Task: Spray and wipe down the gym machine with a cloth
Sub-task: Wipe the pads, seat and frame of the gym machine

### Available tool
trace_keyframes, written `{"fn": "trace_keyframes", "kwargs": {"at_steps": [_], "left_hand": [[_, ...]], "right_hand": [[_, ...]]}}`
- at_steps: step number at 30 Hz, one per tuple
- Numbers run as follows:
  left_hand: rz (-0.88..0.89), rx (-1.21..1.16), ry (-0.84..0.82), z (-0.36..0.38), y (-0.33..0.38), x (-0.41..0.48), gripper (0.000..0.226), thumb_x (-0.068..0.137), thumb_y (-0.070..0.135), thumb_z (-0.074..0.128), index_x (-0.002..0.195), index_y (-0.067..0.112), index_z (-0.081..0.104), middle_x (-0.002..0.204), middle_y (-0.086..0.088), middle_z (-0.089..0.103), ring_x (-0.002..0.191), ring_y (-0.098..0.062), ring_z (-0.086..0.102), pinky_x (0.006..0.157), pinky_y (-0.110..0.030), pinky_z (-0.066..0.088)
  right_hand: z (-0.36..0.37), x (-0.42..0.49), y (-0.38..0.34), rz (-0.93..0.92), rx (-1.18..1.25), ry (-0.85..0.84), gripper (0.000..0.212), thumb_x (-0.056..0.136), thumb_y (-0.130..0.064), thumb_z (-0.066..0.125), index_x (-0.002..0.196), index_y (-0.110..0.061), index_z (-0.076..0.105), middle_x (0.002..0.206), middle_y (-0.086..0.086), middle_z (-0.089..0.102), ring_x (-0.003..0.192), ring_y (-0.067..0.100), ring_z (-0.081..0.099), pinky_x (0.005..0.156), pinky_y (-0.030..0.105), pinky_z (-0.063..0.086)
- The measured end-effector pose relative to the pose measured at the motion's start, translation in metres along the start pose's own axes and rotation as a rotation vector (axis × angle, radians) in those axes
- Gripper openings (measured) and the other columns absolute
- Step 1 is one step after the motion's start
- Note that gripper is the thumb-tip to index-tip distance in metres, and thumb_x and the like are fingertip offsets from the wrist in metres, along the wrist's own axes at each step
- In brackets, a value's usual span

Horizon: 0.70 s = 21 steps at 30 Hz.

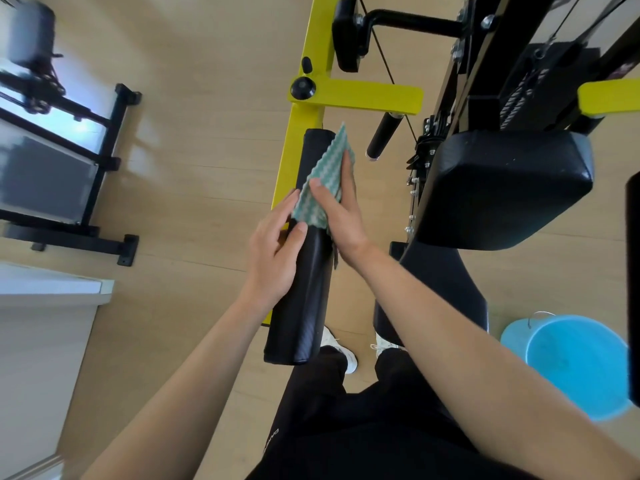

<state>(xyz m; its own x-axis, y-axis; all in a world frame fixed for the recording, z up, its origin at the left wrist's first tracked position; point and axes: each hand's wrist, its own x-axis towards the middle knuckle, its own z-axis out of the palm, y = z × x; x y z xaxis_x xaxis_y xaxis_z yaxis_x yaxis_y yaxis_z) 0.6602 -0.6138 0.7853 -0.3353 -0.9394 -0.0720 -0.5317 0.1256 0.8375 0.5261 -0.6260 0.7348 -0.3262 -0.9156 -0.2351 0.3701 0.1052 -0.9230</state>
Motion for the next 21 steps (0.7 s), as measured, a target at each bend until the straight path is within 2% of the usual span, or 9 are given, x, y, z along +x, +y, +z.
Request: {"fn": "trace_keyframes", "kwargs": {"at_steps": [3,5,6,8,9,11,15,18,21], "left_hand": [[0.009,0.05,0.048,0.001,0.0,-0.006,0.046,0.101,0.021,0.054,0.147,0.021,0.054,0.148,0.012,0.056,0.131,-0.012,0.055,0.111,-0.042,0.046],[0.01,0.063,0.073,0.002,0.002,-0.006,0.044,0.101,0.019,0.055,0.145,0.022,0.056,0.143,0.016,0.058,0.129,-0.011,0.055,0.109,-0.037,0.047],[0.014,0.062,0.09,0.003,0.003,-0.005,0.043,0.101,0.016,0.055,0.144,0.022,0.058,0.141,0.016,0.059,0.128,-0.012,0.057,0.108,-0.034,0.048],[0.028,0.054,0.122,0.003,0.003,-0.002,0.041,0.101,0.013,0.052,0.14,0.019,0.061,0.137,0.015,0.061,0.125,-0.013,0.059,0.104,-0.03,0.049],[0.029,0.045,0.13,0.003,0.003,-0.002,0.04,0.101,0.012,0.051,0.139,0.018,0.062,0.137,0.014,0.062,0.126,-0.012,0.06,0.104,-0.028,0.049],[0.005,-0.012,0.136,0.003,0.004,-0.003,0.04,0.102,0.012,0.047,0.138,0.016,0.064,0.137,0.011,0.064,0.129,-0.006,0.058,0.109,-0.026,0.045],[-0.068,-0.134,0.119,0.001,0.009,-0.008,0.041,0.101,0.018,0.045,0.136,0.015,0.065,0.134,0.015,0.065,0.131,0.003,0.055,0.114,-0.023,0.041],[-0.124,-0.169,0.088,-0.004,0.006,-0.013,0.039,0.097,0.016,0.053,0.134,0.019,0.067,0.123,0.027,0.067,0.118,0.004,0.061,0.108,-0.023,0.045],[-0.098,-0.123,0.021,-0.016,0.0,-0.027,0.04,0.096,0.009,0.062,0.133,0.024,0.067,0.125,0.024,0.066,0.114,0.0,0.064,0.1,-0.023,0.05]], "right_hand": [[-0.003,0.028,-0.006,0.03,0.088,0.009,0.064,0.092,-0.041,0.063,0.148,-0.035,0.034,0.138,-0.008,0.053,0.13,0.01,0.054,0.11,0.028,0.046],[-0.003,0.035,-0.006,0.054,0.118,0.014,0.05,0.091,-0.042,0.062,0.137,-0.039,0.041,0.128,-0.012,0.058,0.123,0.009,0.059,0.106,0.027,0.048],[-0.002,0.033,-0.005,0.07,0.11,0.024,0.054,0.09,-0.046,0.063,0.138,-0.04,0.04,0.129,-0.013,0.057,0.122,0.007,0.059,0.107,0.027,0.047],[0.002,0.018,-0.001,0.107,0.098,0.047,0.076,0.086,-0.057,0.064,0.152,-0.034,0.032,0.139,-0.011,0.052,0.129,0.004,0.054,0.113,0.029,0.043],[0.004,0.007,0.005,0.122,0.095,0.055,0.089,0.084,-0.063,0.066,0.157,-0.033,0.026,0.146,-0.008,0.048,0.135,0.007,0.05,0.118,0.033,0.039],[0.007,-0.019,0.018,0.124,0.078,0.054,0.099,0.081,-0.072,0.068,0.161,-0.035,0.022,0.156,-0.006,0.04,0.144,0.011,0.043,0.123,0.042,0.034],[0.012,-0.077,0.041,0.158,0.092,0.019,0.104,0.078,-0.074,0.071,0.161,-0.042,0.017,0.162,-0.009,0.033,0.15,0.01,0.034,0.125,0.045,0.029],[0.016,-0.114,0.056,0.171,0.086,-0.003,0.107,0.076,-0.072,0.075,0.161,-0.045,0.015,0.165,-0.012,0.028,0.152,0.01,0.031,0.125,0.047,0.028],[0.021,-0.145,0.065,0.177,0.068,0.002,0.104,0.073,-0.073,0.076,0.156,-0.057,0.015,0.166,-0.016,0.022,0.153,0.008,0.027,0.125,0.048,0.028]]}}
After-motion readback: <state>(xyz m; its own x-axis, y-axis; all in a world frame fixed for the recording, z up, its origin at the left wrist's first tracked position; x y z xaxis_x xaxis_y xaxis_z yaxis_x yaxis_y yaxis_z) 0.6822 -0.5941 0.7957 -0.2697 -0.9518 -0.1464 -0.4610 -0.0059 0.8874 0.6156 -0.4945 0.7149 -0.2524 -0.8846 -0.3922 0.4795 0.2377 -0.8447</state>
